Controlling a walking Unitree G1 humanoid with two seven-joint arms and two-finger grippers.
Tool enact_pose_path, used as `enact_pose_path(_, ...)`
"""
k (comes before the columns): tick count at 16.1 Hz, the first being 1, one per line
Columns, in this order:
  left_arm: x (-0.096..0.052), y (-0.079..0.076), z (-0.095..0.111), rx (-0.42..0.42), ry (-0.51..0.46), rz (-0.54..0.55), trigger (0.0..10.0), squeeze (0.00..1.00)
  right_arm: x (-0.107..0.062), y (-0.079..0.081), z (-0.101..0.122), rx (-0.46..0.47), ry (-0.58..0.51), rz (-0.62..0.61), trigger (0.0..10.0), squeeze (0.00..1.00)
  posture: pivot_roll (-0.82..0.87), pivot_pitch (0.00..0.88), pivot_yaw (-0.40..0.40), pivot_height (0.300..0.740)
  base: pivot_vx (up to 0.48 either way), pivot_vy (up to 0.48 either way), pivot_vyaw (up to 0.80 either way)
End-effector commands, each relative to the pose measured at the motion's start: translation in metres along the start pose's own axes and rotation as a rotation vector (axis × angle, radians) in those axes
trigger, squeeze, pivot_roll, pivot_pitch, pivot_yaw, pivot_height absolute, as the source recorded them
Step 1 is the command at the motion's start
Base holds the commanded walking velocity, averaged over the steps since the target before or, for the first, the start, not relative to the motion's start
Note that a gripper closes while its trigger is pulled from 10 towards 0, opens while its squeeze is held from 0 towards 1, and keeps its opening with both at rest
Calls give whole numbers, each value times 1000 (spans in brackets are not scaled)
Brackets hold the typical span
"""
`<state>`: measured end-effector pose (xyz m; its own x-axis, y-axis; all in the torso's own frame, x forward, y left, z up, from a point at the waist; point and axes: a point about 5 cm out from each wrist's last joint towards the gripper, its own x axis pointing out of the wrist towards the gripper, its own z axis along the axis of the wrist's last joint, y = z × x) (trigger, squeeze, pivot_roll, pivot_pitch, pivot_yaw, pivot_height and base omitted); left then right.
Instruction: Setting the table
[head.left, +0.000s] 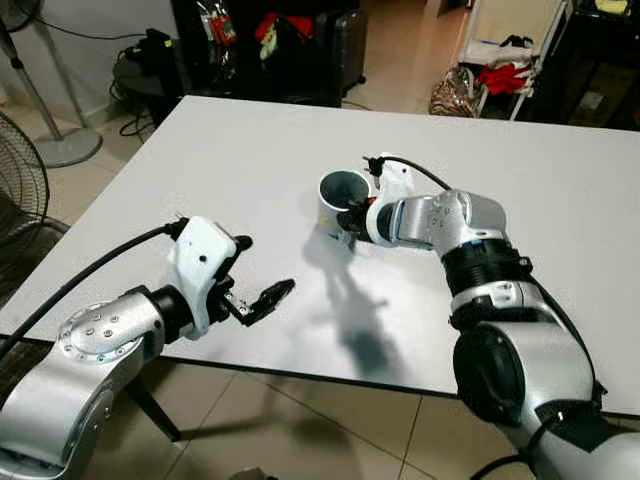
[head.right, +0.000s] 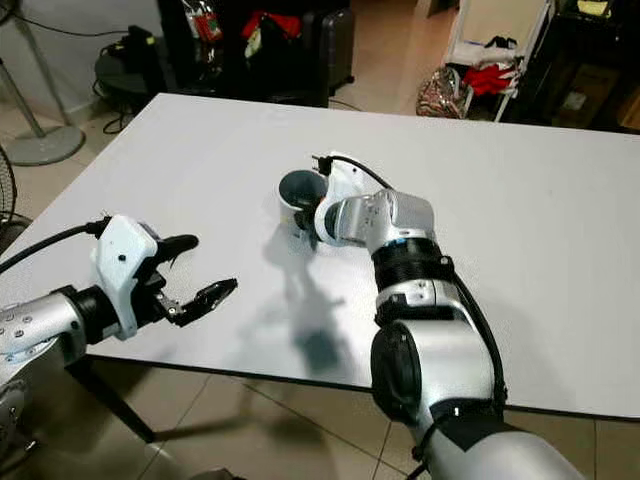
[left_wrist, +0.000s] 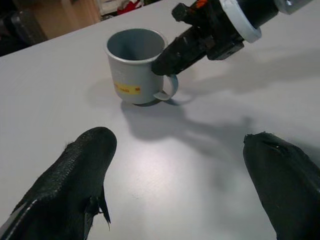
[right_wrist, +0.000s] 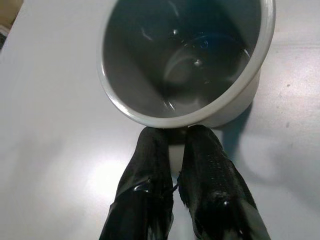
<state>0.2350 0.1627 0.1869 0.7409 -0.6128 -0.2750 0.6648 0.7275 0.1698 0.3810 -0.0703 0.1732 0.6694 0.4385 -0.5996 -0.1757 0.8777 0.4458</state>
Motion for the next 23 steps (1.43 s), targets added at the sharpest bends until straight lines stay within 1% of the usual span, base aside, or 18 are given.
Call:
enact_pose_path(1,1,0,-1,-1,16,-17,10000,0,-1,5,7,7,-31,18,10000,0,-11,34,28,740,0,0,0)
enact_pose_path(3,1,0,0,3,19,-13,10000,0,1,4,7,33,-44,15,10000,0,-9,36,26,740,0,0,0)
enact_pose_path(4,1,0,0,4,19,-12,10000,0,1,3,7,38,-48,12,10000,39,-9,36,24,740,0,0,0)
enact_pose_path(5,1,0,0,5,20,-10,10000,0,2,3,8,71,-58,15,10000,267,-9,36,23,740,0,0,0)
enact_pose_path(6,0,1,-1,11,25,-5,10000,0,3,2,8,79,-60,18,10000,773,-7,36,22,740,0,0,0)
enact_pose_path(7,0,1,0,13,26,-4,10000,0,3,3,8,76,-59,20,10000,878,-6,36,22,740,0,0,0)
enact_pose_path(11,0,3,2,16,21,4,10000,0,3,3,10,74,-69,19,10000,980,-3,35,24,740,0,0,0)
enact_pose_path(12,-1,3,2,16,21,6,10000,0,0,4,13,50,-78,17,10000,980,-2,33,24,740,0,0,0)
enact_pose_path(14,-3,5,3,16,14,19,10000,0,-11,7,20,9,-81,49,10000,976,5,32,17,740,0,0,0)
enact_pose_path(15,-7,6,9,-14,-24,33,10000,0,-35,4,20,9,-85,64,10000,953,2,35,21,740,0,0,0)
enact_pose_path(16,-10,6,12,-31,-45,35,10000,0,-46,3,16,4,-87,68,10000,953,-4,35,25,740,0,0,0)
enact_pose_path(17,-11,6,13,-49,-55,39,10000,0,-54,2,14,6,-98,68,10000,949,-11,33,34,740,0,0,0)
enact_pose_path(18,-13,4,13,-91,-69,46,10000,0,-70,1,8,-12,-136,72,10000,878,-22,29,50,740,0,0,0)
enact_pose_path(19,-14,2,13,-119,-73,59,10000,0,-83,4,4,-40,-178,78,10000,271,-35,26,67,740,0,0,0)
enact_pose_path(20,-13,0,13,-126,-82,78,10000,0,-95,9,2,-78,-263,89,10000,0,-42,26,77,740,0,0,0)
enact_pose_path(21,-11,-1,14,-133,-97,114,10000,0,-107,15,0,-116,-357,108,10000,0,-49,23,86,740,0,0,0)
enact_pose_path(22,-9,0,15,-130,-107,147,10000,0,-112,17,0,-146,-411,121,10000,0,-57,23,93,740,0,0,0)
enact_pose_path(23,-4,-2,17,-95,-130,266,10000,0,-124,19,-10,-309,-536,101,10000,0,-63,20,87,740,0,0,0)
